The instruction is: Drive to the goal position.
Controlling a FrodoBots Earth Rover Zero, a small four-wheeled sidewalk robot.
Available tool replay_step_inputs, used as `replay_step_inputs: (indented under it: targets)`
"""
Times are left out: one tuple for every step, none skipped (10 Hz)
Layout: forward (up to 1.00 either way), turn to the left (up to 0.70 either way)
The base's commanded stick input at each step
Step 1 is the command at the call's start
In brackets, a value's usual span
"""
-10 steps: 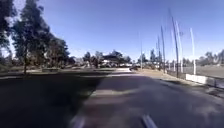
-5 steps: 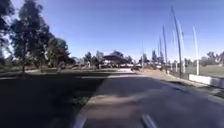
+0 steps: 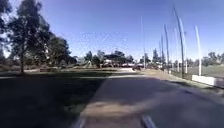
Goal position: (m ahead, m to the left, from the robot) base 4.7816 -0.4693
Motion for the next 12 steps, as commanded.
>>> replay_step_inputs:
  targets:
    - [0.85,-0.34]
    - [0.85,-0.34]
    - [0.85,-0.34]
    - [0.85,0.00]
    - [0.85,0.00]
    - [0.85,0.00]
    - [0.85,0.00]
    - [0.85,0.00]
    - [0.85,0.00]
    - [0.85,0.00]
    - [0.85,0.00]
    - [0.85,0.00]
